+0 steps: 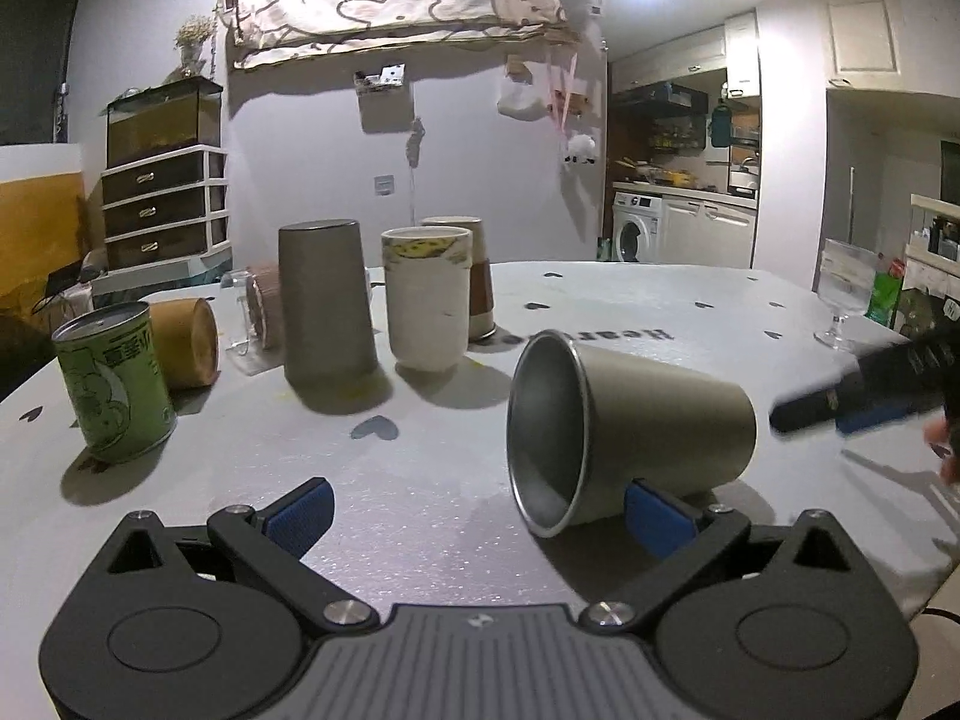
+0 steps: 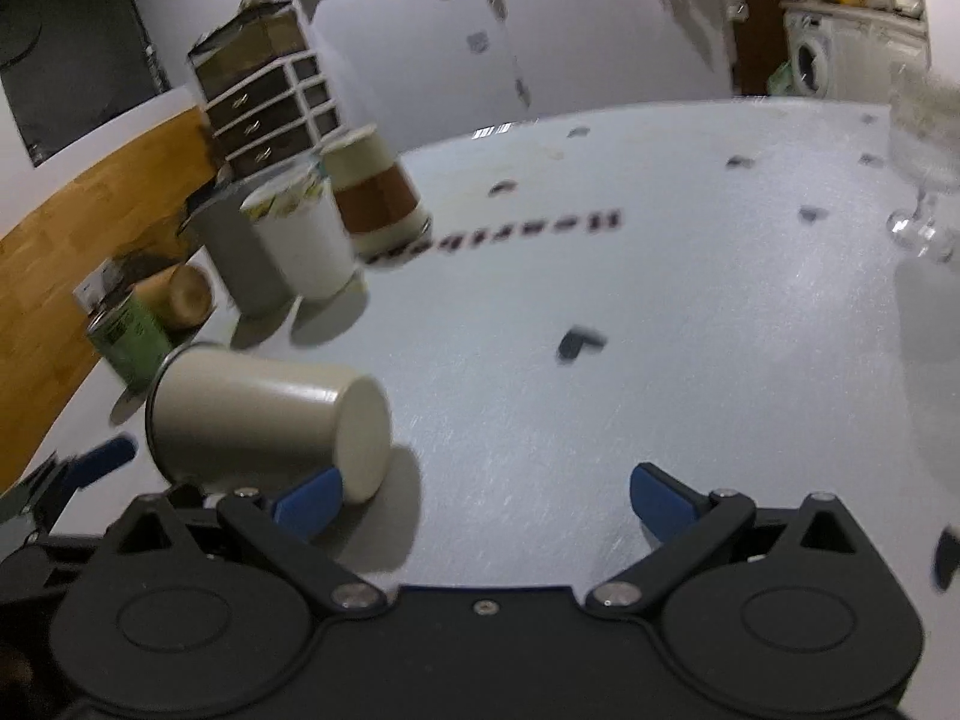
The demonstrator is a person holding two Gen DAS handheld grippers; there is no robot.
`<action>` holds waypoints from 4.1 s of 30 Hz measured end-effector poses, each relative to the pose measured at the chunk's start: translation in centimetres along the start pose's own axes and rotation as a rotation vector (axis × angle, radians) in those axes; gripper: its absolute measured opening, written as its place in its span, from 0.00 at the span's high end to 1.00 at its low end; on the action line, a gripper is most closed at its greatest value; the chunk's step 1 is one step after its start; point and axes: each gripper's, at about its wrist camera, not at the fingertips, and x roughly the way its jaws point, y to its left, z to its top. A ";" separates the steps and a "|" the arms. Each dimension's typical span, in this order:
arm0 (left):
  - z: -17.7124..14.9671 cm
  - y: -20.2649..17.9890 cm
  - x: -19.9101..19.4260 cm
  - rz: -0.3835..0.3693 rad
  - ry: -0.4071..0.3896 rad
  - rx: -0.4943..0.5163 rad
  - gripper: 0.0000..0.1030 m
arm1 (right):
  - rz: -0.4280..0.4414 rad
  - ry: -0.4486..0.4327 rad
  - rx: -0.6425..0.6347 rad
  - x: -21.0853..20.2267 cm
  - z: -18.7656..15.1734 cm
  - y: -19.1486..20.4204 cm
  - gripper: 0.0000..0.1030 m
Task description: Flip cup upright
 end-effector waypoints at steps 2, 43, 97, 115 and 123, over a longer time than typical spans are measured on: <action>0.0 0.2 0.2 -0.002 0.005 -0.006 0.01 | -0.032 -0.048 0.013 0.5 1.5 -0.2 0.00; 2.5 0.8 -0.1 -0.066 -0.020 -0.106 0.01 | 0.259 0.123 0.113 3.1 0.9 2.2 0.00; 1.6 -1.6 1.4 -0.118 0.021 -0.062 0.01 | -0.452 -0.220 -0.108 3.9 16.2 -8.5 0.26; 1.8 -2.3 1.0 -0.123 0.012 -0.037 0.01 | -0.529 -0.216 -0.019 6.9 14.4 -12.0 0.19; 2.4 -2.5 0.9 -0.115 -0.001 -0.034 0.01 | -0.457 -0.308 -0.022 2.6 13.1 -10.4 0.05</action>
